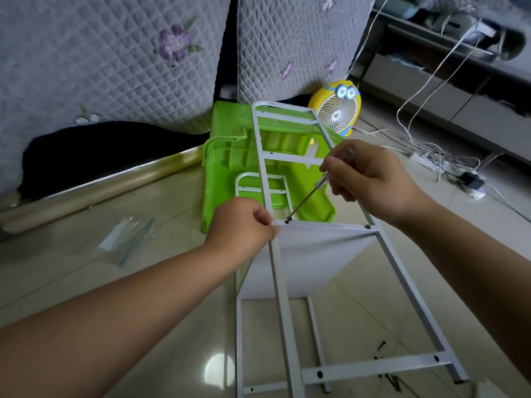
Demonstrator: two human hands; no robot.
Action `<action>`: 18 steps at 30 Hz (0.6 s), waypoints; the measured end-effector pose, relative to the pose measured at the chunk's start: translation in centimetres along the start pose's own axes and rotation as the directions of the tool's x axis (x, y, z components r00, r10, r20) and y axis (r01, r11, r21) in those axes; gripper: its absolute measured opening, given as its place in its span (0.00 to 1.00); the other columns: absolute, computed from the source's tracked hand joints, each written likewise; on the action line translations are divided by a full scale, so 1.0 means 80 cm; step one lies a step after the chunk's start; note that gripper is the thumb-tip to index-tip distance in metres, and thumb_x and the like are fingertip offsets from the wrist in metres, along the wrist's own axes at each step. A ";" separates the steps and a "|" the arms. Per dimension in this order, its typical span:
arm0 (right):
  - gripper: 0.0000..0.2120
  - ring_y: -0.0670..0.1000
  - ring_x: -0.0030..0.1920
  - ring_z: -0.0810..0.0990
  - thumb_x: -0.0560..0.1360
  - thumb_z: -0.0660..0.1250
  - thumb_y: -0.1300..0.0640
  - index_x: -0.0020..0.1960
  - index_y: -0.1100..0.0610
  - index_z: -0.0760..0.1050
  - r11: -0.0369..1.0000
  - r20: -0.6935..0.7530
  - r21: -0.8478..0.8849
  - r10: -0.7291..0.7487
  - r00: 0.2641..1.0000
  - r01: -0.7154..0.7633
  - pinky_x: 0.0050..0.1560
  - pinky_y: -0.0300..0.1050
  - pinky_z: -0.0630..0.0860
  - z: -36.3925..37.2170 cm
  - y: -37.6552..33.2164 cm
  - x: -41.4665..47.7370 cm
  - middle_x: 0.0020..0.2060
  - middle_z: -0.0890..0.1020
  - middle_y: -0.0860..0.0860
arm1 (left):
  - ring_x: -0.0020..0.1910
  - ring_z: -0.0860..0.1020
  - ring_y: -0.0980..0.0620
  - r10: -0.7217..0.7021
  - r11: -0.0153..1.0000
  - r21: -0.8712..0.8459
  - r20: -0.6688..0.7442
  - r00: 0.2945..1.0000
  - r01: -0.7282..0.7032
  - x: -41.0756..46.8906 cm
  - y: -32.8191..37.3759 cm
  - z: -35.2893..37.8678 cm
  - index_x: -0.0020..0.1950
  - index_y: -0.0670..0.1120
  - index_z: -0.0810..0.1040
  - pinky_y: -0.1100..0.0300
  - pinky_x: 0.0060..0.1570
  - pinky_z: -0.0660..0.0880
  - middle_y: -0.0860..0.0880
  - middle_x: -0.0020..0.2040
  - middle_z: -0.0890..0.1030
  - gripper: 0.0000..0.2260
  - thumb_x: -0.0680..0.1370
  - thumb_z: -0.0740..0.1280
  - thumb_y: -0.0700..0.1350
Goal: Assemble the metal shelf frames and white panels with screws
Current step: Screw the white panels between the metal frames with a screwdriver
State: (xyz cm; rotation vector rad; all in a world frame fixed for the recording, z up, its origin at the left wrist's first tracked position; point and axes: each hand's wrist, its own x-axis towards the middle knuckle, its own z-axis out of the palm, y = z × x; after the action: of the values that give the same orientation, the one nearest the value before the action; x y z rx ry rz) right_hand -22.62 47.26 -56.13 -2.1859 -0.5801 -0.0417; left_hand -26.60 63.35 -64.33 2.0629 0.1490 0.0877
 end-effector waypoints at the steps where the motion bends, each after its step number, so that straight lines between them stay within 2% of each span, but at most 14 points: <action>1: 0.07 0.42 0.23 0.69 0.69 0.60 0.50 0.36 0.52 0.72 1.000 0.012 0.002 0.004 1.000 -0.004 0.27 0.35 0.67 -0.002 0.000 0.001 0.22 0.77 0.44 | 0.31 0.71 0.60 0.000 1.000 0.003 0.002 1.000 0.000 0.000 0.000 0.000 0.40 0.42 0.81 0.69 0.33 0.66 0.55 0.30 0.74 0.03 0.69 0.74 0.40; 5: 0.04 0.42 0.22 0.70 0.70 0.63 0.54 0.37 0.53 0.73 0.999 0.041 0.034 0.010 0.999 -0.011 0.25 0.33 0.68 -0.010 0.002 0.001 0.22 0.76 0.45 | 0.31 0.72 0.60 0.000 1.000 0.010 0.006 1.000 0.000 0.000 0.000 0.000 0.40 0.42 0.81 0.68 0.33 0.67 0.55 0.30 0.74 0.04 0.69 0.74 0.41; 7: 0.06 0.43 0.22 0.70 0.73 0.65 0.59 0.37 0.53 0.73 0.999 0.048 0.037 0.007 0.999 -0.009 0.25 0.34 0.68 -0.013 0.003 0.000 0.22 0.76 0.45 | 0.31 0.72 0.60 0.001 1.000 0.016 0.003 1.000 -0.001 0.000 0.001 0.000 0.40 0.41 0.81 0.68 0.33 0.67 0.55 0.30 0.74 0.04 0.69 0.74 0.41; 10: 0.07 0.43 0.22 0.69 0.74 0.65 0.59 0.37 0.53 0.73 0.999 0.037 0.042 0.020 0.999 -0.021 0.26 0.36 0.68 -0.012 0.004 -0.002 0.22 0.76 0.45 | 0.30 0.71 0.61 0.002 1.000 0.027 -0.002 1.000 -0.002 0.001 0.000 0.001 0.40 0.42 0.81 0.70 0.32 0.66 0.56 0.30 0.74 0.04 0.69 0.74 0.41; 12: 0.10 0.44 0.22 0.69 0.76 0.63 0.62 0.37 0.54 0.73 0.999 0.019 0.042 0.033 0.999 -0.034 0.25 0.37 0.67 -0.011 0.005 -0.003 0.21 0.76 0.46 | 0.30 0.71 0.61 0.002 1.000 0.026 -0.003 1.000 -0.002 0.000 0.000 0.001 0.40 0.42 0.81 0.70 0.32 0.66 0.55 0.30 0.74 0.04 0.69 0.74 0.41; 18: 0.11 0.44 0.22 0.69 0.76 0.62 0.64 0.36 0.55 0.73 0.997 0.010 0.058 0.059 0.998 -0.059 0.25 0.37 0.68 -0.013 0.006 -0.006 0.21 0.76 0.46 | 0.31 0.72 0.61 0.005 0.999 0.040 -0.003 1.000 -0.005 -0.001 0.002 0.000 0.41 0.42 0.81 0.69 0.33 0.67 0.56 0.31 0.75 0.04 0.69 0.73 0.41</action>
State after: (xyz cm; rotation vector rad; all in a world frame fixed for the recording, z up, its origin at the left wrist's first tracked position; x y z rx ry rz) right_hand -22.69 46.04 -55.93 -2.1458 -0.5148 0.0154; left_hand -26.69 63.22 -64.20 2.1033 0.1487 0.0918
